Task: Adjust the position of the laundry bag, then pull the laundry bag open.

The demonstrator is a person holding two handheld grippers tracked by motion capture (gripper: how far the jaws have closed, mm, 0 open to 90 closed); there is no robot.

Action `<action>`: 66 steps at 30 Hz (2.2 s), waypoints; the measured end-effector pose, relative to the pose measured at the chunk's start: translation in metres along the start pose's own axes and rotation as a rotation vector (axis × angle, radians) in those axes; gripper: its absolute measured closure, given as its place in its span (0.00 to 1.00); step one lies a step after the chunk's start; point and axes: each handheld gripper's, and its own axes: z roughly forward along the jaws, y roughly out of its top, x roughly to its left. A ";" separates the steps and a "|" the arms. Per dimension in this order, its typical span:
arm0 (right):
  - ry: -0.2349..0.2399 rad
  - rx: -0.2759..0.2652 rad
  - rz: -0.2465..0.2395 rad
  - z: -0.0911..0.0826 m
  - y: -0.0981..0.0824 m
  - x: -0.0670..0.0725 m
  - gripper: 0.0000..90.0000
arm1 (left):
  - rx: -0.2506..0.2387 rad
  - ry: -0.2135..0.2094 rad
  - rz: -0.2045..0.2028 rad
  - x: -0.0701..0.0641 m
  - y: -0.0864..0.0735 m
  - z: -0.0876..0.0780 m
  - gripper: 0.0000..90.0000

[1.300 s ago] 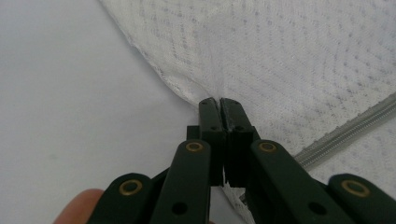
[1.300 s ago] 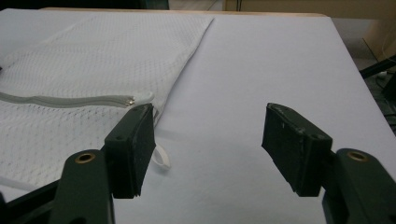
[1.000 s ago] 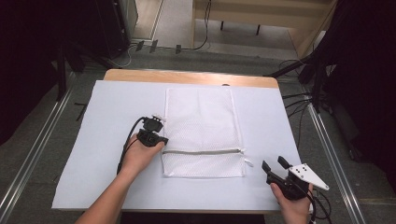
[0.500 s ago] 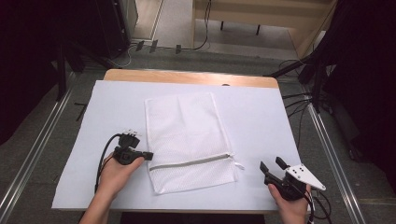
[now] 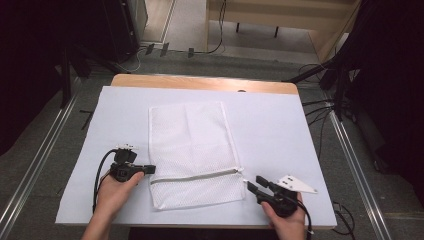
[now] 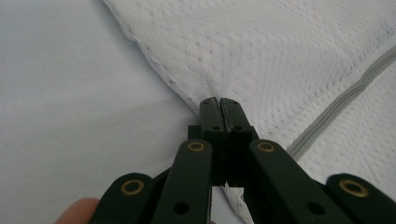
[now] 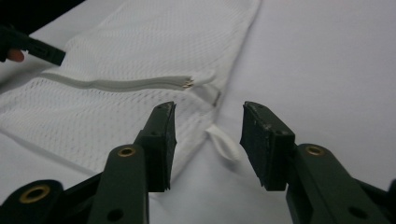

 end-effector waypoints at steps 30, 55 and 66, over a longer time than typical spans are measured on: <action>-0.049 0.175 -0.021 -0.006 -0.023 0.039 0.81 | -0.045 0.045 0.041 -0.014 -0.006 0.004 0.99; -0.086 0.135 -0.065 -0.004 -0.003 0.028 0.34 | -0.237 -0.034 0.096 -0.067 -0.005 0.000 0.54; -0.073 0.119 -0.086 0.004 -0.009 0.022 0.48 | -0.180 -0.100 0.170 -0.102 -0.005 0.022 0.69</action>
